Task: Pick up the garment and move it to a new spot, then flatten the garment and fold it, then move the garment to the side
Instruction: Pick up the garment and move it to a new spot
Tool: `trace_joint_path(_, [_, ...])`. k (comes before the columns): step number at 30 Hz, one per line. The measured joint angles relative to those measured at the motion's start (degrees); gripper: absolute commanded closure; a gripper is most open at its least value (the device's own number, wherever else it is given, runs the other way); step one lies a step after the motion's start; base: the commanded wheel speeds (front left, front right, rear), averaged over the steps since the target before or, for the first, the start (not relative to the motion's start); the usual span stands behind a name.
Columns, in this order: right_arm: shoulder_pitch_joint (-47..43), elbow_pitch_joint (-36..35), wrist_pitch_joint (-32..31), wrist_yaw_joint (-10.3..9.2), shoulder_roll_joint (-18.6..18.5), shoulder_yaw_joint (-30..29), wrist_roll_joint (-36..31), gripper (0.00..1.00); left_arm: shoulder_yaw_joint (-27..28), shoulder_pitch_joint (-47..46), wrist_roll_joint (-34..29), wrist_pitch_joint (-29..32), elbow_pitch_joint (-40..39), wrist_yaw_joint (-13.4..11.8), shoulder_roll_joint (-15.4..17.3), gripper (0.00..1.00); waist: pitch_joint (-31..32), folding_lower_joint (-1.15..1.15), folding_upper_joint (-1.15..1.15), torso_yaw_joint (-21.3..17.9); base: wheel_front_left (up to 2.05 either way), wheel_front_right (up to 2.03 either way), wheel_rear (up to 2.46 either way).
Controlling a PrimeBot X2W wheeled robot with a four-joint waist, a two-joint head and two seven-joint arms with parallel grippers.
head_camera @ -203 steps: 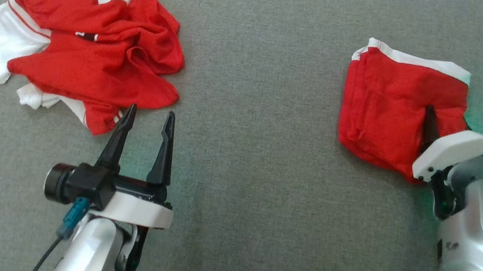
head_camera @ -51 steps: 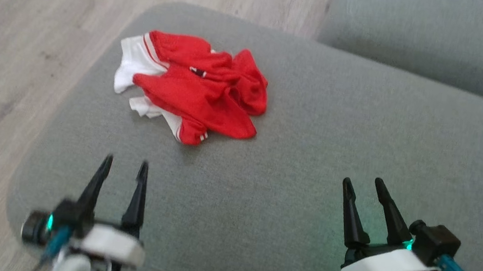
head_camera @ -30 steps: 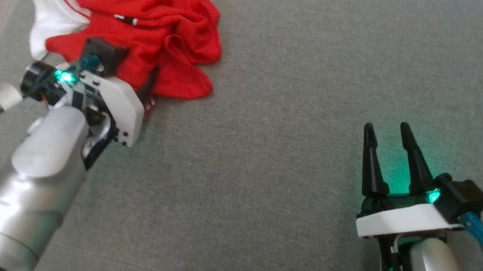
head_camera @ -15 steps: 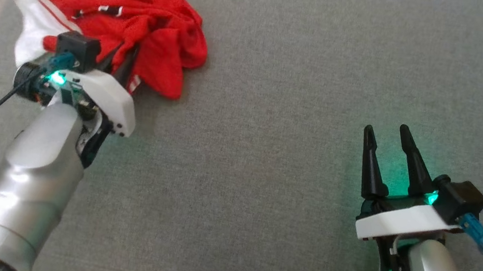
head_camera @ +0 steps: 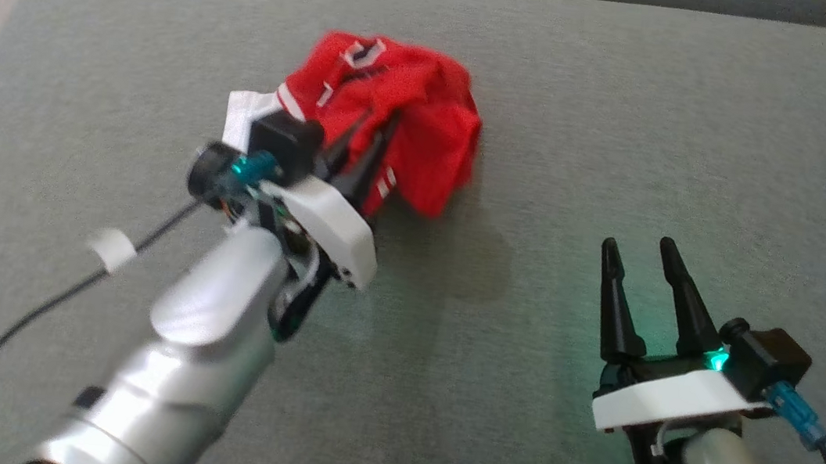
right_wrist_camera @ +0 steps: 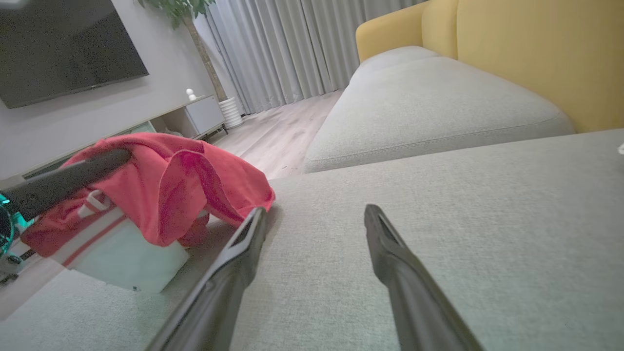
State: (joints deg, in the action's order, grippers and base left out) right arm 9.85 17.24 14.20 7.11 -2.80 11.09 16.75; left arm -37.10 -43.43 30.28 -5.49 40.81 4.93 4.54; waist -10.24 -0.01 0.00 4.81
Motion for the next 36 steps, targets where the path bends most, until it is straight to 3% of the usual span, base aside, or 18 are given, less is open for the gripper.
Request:
trace_joint_path(9, [0.07,-0.14,0.02,0.00,0.00,1.96,1.71,0.00,-5.61,2.71,0.66,1.89,-1.68,-5.88,-1.77,1.00,-1.00,0.01,0.00,-8.99,0.00,0.00,0.00])
trace_joint_path(10, [0.13,-0.33,0.03,0.00,0.01,1.96,2.03,0.00,-6.44,2.72,1.11,1.91,-1.94,-6.41,-1.78,0.74,-1.25,0.01,0.00,-9.92,0.00,0.00,0.00])
trace_joint_path(11, [0.14,-0.62,0.10,0.00,0.00,1.99,2.33,0.00,-7.53,2.68,1.94,1.89,-2.40,-7.12,-1.77,0.20,-1.52,0.01,0.00,-10.84,0.00,0.00,0.00])
trace_joint_path(12, [0.18,-0.85,0.11,0.00,0.00,2.03,2.47,0.00,-8.65,2.63,2.46,1.89,-2.70,-7.51,-1.79,0.00,-1.82,0.01,0.00,-11.68,0.00,0.00,0.00])
trace_joint_path(19, [0.19,-1.49,0.16,0.00,0.01,1.40,2.91,0.00,-14.58,1.10,5.90,0.04,-4.66,-9.66,-2.09,0.00,-4.02,0.02,0.00,-14.30,0.00,0.00,0.00])
trace_joint_path(28, [0.11,-1.58,0.16,0.00,0.01,-0.47,2.21,0.00,-12.50,-1.04,7.03,-7.30,-3.74,-12.21,-1.81,0.00,-2.18,0.01,0.00,-8.91,0.00,0.00,0.00])
trace_joint_path(31, [0.00,-1.40,0.16,0.00,0.01,-1.34,1.76,0.00,-10.87,-0.51,6.82,-8.40,-4.38,-13.56,-0.36,0.00,-0.92,0.01,0.00,-6.25,0.00,0.00,0.00])
trace_joint_path(36, [-0.70,-0.99,0.16,0.00,0.01,-3.08,1.21,0.00,-8.53,5.49,5.36,-8.96,-8.72,-15.37,5.20,0.00,1.58,0.01,0.00,-2.04,0.00,0.00,0.00])
